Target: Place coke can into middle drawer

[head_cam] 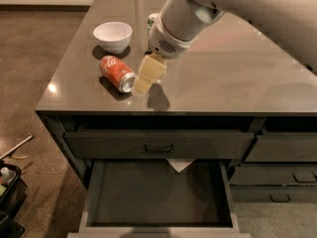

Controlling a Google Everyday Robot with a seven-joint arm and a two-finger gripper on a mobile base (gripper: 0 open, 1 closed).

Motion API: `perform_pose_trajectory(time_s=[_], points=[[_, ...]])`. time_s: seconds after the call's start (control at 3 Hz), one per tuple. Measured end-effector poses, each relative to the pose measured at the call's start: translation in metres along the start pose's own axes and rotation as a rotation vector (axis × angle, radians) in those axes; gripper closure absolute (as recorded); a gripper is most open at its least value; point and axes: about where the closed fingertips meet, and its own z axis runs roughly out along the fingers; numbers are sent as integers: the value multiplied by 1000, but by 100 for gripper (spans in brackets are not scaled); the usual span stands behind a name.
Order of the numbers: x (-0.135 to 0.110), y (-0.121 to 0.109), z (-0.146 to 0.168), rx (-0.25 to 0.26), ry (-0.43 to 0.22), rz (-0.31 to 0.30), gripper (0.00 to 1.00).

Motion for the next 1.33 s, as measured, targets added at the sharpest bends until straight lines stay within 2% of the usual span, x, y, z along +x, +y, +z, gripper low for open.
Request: perform_pose_trajectory(time_s=[0.33,0.67,1.33], points=[[7,5,-1,24,-23,49,0],[-5,7,15,14,-52,62,0],[-41,0,49,-29,-99,46,0]])
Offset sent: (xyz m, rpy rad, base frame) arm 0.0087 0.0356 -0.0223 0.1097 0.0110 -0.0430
